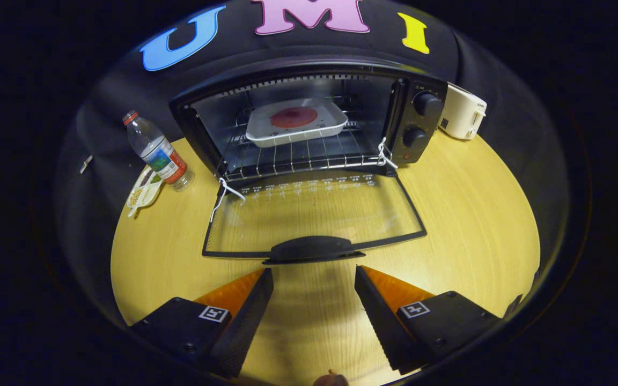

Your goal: Open the toaster oven, put the food inside, and close the toaster oven door.

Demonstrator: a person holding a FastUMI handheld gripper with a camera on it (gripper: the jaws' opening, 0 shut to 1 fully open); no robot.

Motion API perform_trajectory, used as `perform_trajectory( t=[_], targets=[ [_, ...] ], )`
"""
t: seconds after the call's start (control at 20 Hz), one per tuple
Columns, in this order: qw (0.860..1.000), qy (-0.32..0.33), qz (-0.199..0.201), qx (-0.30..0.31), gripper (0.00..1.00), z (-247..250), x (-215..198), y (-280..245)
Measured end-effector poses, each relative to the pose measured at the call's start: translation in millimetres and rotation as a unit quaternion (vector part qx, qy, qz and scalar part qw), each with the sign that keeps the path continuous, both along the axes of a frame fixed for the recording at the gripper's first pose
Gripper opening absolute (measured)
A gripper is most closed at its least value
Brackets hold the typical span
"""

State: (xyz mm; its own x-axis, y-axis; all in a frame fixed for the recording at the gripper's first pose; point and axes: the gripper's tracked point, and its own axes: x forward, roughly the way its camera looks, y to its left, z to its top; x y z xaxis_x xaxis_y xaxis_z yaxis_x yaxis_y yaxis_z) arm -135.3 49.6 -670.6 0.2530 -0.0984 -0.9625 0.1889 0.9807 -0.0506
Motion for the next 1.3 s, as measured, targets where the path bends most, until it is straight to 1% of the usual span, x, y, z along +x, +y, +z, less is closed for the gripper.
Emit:
perform_trajectory(
  t=[0.1,0.15,0.4,0.45,0.5,0.55,0.6,0.75,0.9,1.0,1.1,1.25,1.3],
  targets=[
    [1.0,0.017,-0.007,0.004,0.99,-10.6,-7.1,0.4],
    [1.0,0.019,-0.004,0.002,0.99,-15.0,-5.8,0.1],
    [0.999,0.016,0.025,-0.022,0.99,-33.4,7.0,-5.1],
    [0.999,0.017,0.037,-0.031,0.98,-32.4,7.6,-6.8],
    [0.998,0.02,0.041,-0.031,0.99,-32.3,7.2,-7.4],
    [0.999,0.015,0.039,-0.026,0.97,-32.4,7.5,-5.2],
    [0.999,0.013,0.037,-0.01,0.97,-28.7,8.6,-0.6],
    [0.999,-0.01,0.036,0.012,0.98,2.3,15.5,2.6],
    [0.997,-0.074,0.029,0.021,0.98,36.9,31.6,2.7],
    [0.992,-0.12,0.034,0.003,0.97,57.1,47.5,-9.0],
    [0.99,-0.14,0.034,-0.001,0.99,74.8,57.0,-9.6],
    [0.987,-0.161,0.014,0.016,0.99,101.7,55.6,-7.5],
    [0.985,-0.171,0.013,0.017,0.99,104.9,61.9,-7.6]
  ],
)
